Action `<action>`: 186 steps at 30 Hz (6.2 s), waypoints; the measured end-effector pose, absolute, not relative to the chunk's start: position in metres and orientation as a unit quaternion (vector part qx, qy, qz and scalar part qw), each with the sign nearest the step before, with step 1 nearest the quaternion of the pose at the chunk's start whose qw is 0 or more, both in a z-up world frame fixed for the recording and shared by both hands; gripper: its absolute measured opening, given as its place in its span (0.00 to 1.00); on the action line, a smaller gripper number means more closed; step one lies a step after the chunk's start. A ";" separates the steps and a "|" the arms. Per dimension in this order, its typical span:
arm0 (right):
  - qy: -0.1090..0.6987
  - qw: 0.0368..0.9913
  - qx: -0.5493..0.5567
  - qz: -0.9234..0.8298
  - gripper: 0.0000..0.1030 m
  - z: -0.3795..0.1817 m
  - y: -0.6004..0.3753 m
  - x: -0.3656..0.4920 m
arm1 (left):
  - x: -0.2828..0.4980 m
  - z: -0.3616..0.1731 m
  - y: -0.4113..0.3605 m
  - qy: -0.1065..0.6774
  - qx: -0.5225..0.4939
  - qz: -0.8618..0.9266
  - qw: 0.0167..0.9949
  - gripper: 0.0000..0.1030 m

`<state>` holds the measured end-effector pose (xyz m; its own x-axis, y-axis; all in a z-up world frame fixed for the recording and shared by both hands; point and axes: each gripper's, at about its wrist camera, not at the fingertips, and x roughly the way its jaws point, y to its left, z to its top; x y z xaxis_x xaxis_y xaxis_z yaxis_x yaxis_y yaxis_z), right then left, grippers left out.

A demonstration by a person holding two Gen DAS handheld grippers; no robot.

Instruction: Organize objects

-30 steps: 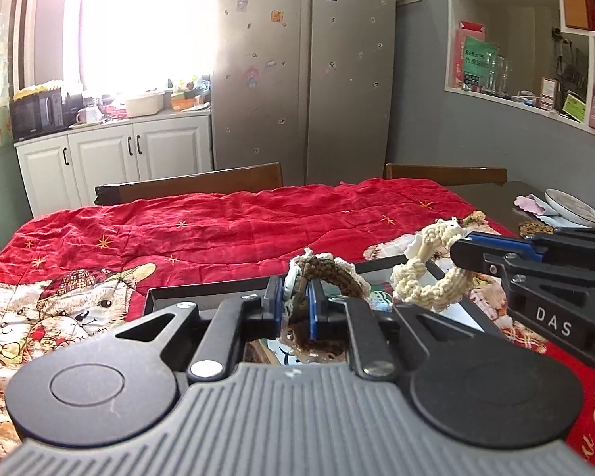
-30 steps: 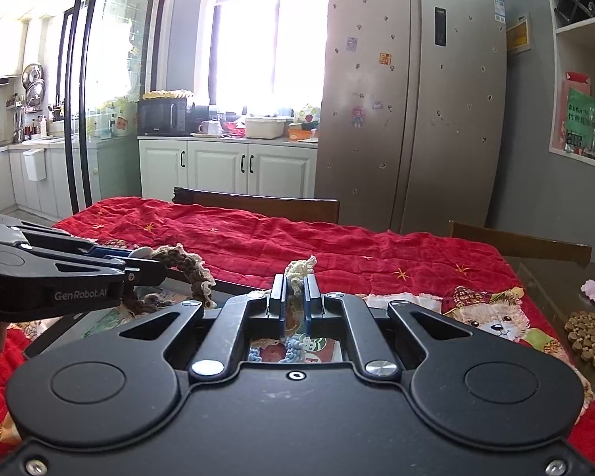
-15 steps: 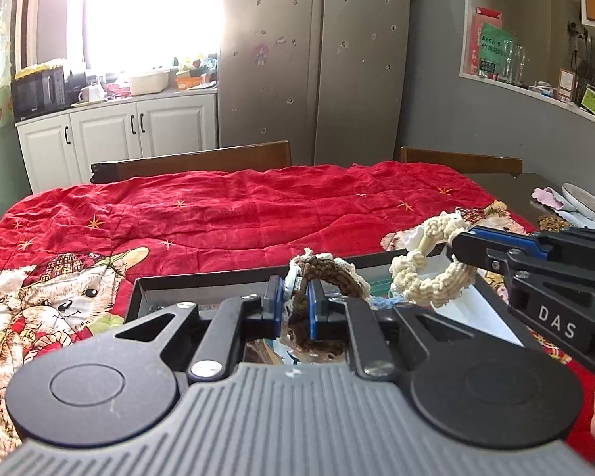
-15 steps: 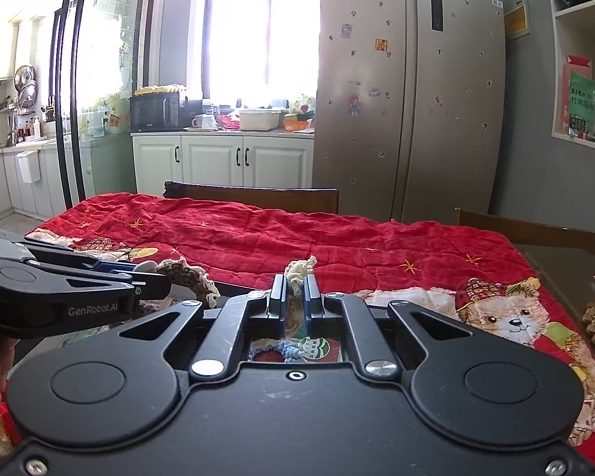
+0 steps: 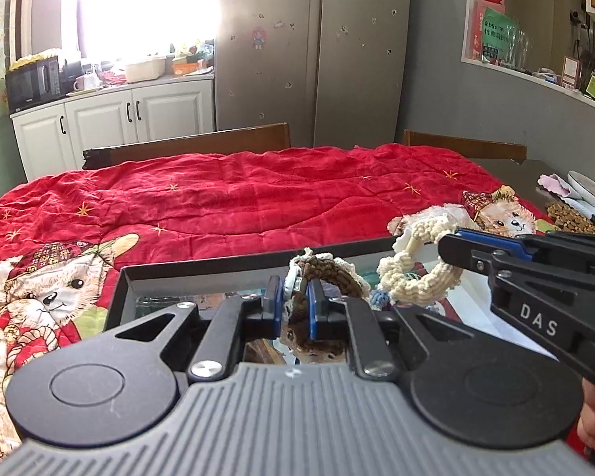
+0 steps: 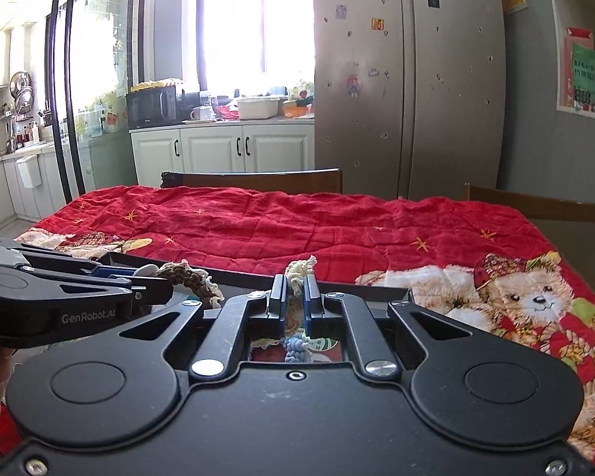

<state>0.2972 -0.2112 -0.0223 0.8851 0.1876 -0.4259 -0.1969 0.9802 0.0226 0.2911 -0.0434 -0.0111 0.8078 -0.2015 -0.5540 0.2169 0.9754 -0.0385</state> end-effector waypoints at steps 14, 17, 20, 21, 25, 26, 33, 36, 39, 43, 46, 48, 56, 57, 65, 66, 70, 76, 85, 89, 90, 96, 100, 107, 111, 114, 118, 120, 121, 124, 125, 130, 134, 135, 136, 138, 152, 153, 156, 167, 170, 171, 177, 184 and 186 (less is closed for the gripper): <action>0.245 0.964 0.016 0.098 0.08 -0.040 -0.216 0.309 | 0.297 -0.024 -0.049 0.305 0.027 -0.110 0.946 0.15; 0.248 0.964 0.016 0.099 0.08 -0.041 -0.217 0.312 | 0.297 -0.025 -0.051 0.307 0.030 -0.110 0.945 0.15; 0.252 0.963 0.014 0.098 0.08 -0.042 -0.215 0.313 | 0.299 -0.027 -0.051 0.309 0.033 -0.109 0.944 0.15; 0.253 0.962 0.013 0.098 0.08 -0.042 -0.214 0.313 | 0.299 -0.028 -0.051 0.310 0.034 -0.108 0.944 0.15; 0.259 0.961 0.013 0.097 0.08 -0.045 -0.214 0.314 | 0.300 -0.029 -0.052 0.313 0.038 -0.105 0.943 0.15; 0.261 0.960 0.013 0.097 0.08 -0.045 -0.214 0.314 | 0.301 -0.030 -0.052 0.314 0.039 -0.104 0.943 0.15; 0.273 0.957 0.016 0.096 0.08 -0.048 -0.215 0.317 | 0.301 -0.033 -0.053 0.318 0.044 -0.103 0.942 0.15; 0.277 0.956 0.017 0.096 0.08 -0.048 -0.216 0.319 | 0.302 -0.033 -0.053 0.319 0.045 -0.102 0.941 0.15; 0.281 0.955 0.017 0.097 0.08 -0.049 -0.215 0.320 | 0.302 -0.033 -0.054 0.319 0.045 -0.102 0.941 0.15; 0.284 0.954 0.013 0.098 0.09 -0.050 -0.214 0.321 | 0.303 -0.034 -0.053 0.321 0.044 -0.101 0.941 0.15; 0.289 0.952 0.012 0.100 0.09 -0.050 -0.213 0.322 | 0.303 -0.034 -0.053 0.323 0.045 -0.099 0.940 0.16; 0.292 0.951 0.011 0.100 0.09 -0.050 -0.213 0.323 | 0.303 -0.035 -0.054 0.325 0.046 -0.099 0.939 0.16; 0.300 0.948 0.008 0.103 0.10 -0.051 -0.212 0.325 | 0.305 -0.036 -0.054 0.331 0.046 -0.098 0.937 0.17; 0.301 0.948 0.007 0.103 0.10 -0.051 -0.212 0.325 | 0.306 -0.036 -0.054 0.332 0.046 -0.098 0.937 0.17; 0.303 0.947 0.005 0.106 0.11 -0.052 -0.211 0.326 | 0.307 -0.037 -0.055 0.338 0.048 -0.098 0.935 0.20; 0.303 0.947 0.005 0.106 0.11 -0.052 -0.211 0.326 | 0.307 -0.037 -0.055 0.338 0.048 -0.097 0.935 0.24; 0.303 0.947 0.006 0.109 0.12 -0.053 -0.211 0.325 | 0.307 -0.037 -0.055 0.339 0.048 -0.097 0.935 0.34; 0.305 0.946 0.004 0.113 0.15 -0.053 -0.210 0.326 | 0.307 -0.037 -0.055 0.336 0.048 -0.096 0.936 0.39; 0.306 0.946 0.008 0.109 0.17 -0.053 -0.210 0.326 | 0.307 -0.037 -0.055 0.335 0.048 -0.095 0.936 0.43; 0.307 0.945 0.014 0.108 0.23 -0.053 -0.212 0.326 | 0.307 -0.036 -0.055 0.335 0.048 -0.095 0.936 0.50; 0.307 0.945 0.014 0.108 0.24 -0.053 -0.213 0.326 | 0.306 -0.036 -0.055 0.334 0.049 -0.095 0.936 0.51; 0.306 0.946 0.015 0.106 0.34 -0.052 -0.213 0.326 | 0.304 -0.033 -0.056 0.322 0.054 -0.095 0.940 0.62; 0.302 0.947 0.014 0.104 0.37 -0.051 -0.213 0.323 | 0.302 -0.031 -0.055 0.319 0.052 -0.096 0.941 0.66; 0.293 0.951 0.010 0.097 0.43 -0.049 -0.213 0.321 | 0.297 -0.027 -0.054 0.314 0.057 -0.090 0.944 0.72; 0.285 0.954 0.006 0.093 0.45 -0.047 -0.213 0.318 | 0.292 -0.021 -0.053 0.306 0.055 -0.090 0.946 0.75; 0.280 0.956 0.003 0.089 0.47 -0.045 -0.213 0.316 | 0.288 -0.016 -0.052 0.300 0.056 -0.090 0.948 0.79; 0.275 0.957 0.005 0.089 0.48 -0.040 -0.215 0.312 | 0.281 -0.010 -0.053 0.293 0.059 -0.090 0.950 0.80; 0.272 0.958 0.005 0.089 0.48 -0.037 -0.216 0.310 | 0.278 -0.007 -0.053 0.290 0.061 -0.089 0.951 0.82; 0.271 0.958 0.005 0.089 0.48 -0.035 -0.216 0.308 | 0.277 -0.006 -0.054 0.289 0.062 -0.088 0.951 0.82; 0.267 0.959 0.006 0.090 0.48 -0.031 -0.217 0.304 | 0.272 -0.001 -0.054 0.284 0.065 -0.087 0.953 0.83; 0.266 0.960 0.006 0.090 0.48 -0.029 -0.217 0.302 | 0.270 0.001 -0.054 0.282 0.067 -0.086 0.953 0.84; 0.257 0.962 0.003 0.095 0.49 -0.019 -0.217 0.290 | 0.259 0.009 -0.051 0.273 0.069 -0.080 0.956 0.85; 0.251 0.963 -0.002 0.100 0.50 -0.012 -0.216 0.281 | 0.250 0.015 -0.049 0.267 0.073 -0.078 0.958 0.85; 0.249 0.963 -0.003 0.101 0.50 -0.010 -0.215 0.279 | 0.248 0.017 -0.048 0.265 0.073 -0.077 0.958 0.86; 0.247 0.964 -0.004 0.102 0.50 -0.008 -0.215 0.276 | 0.246 0.018 -0.048 0.264 0.073 -0.076 0.959 0.86; 0.244 0.964 -0.004 0.104 0.51 -0.005 -0.215 0.271 | 0.242 0.021 -0.047 0.260 0.074 -0.075 0.960 0.86; 0.224 0.967 -0.010 0.119 0.54 0.016 -0.217 0.235 | 0.219 0.035 -0.042 0.244 0.081 -0.067 0.964 0.87; 0.223 0.967 -0.010 0.120 0.54 0.017 -0.217 0.233 | 0.217 0.036 -0.041 0.243 0.082 -0.067 0.964 0.87; 0.219 0.968 -0.011 0.123 0.54 0.020 -0.218 0.226 | 0.212 0.039 -0.040 0.240 0.081 -0.066 0.965 0.88; 0.206 0.969 -0.026 0.131 0.57 0.032 -0.214 0.198 | 0.192 0.047 -0.033 0.230 0.084 -0.062 0.968 0.89; 0.207 0.969 -0.031 0.134 0.58 0.035 -0.212 0.192 | 0.187 0.049 -0.031 0.227 0.083 -0.059 0.969 0.90; 0.205 0.969 -0.033 0.135 0.58 0.036 -0.211 0.190 | 0.185 0.049 -0.030 0.225 0.083 -0.059 0.969 0.90; 0.199 0.970 -0.036 0.138 0.58 0.040 -0.211 0.176 | 0.174 0.055 -0.027 0.219 0.085 -0.055 0.971 0.91; 0.196 0.970 -0.042 0.140 0.59 0.045 -0.210 0.161 | 0.161 0.059 -0.024 0.210 0.086 -0.052 0.972 0.94; 0.196 0.970 -0.044 0.140 0.59 0.047 -0.210 0.157 | 0.157 0.060 -0.023 0.208 0.088 -0.054 0.973 0.95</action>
<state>0.1572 -0.2101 0.0466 0.8837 0.2546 -0.3927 -0.2889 0.9569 -0.0297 0.1567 -0.0234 0.0601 0.9078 -0.0676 -0.4138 0.1407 0.9788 0.1486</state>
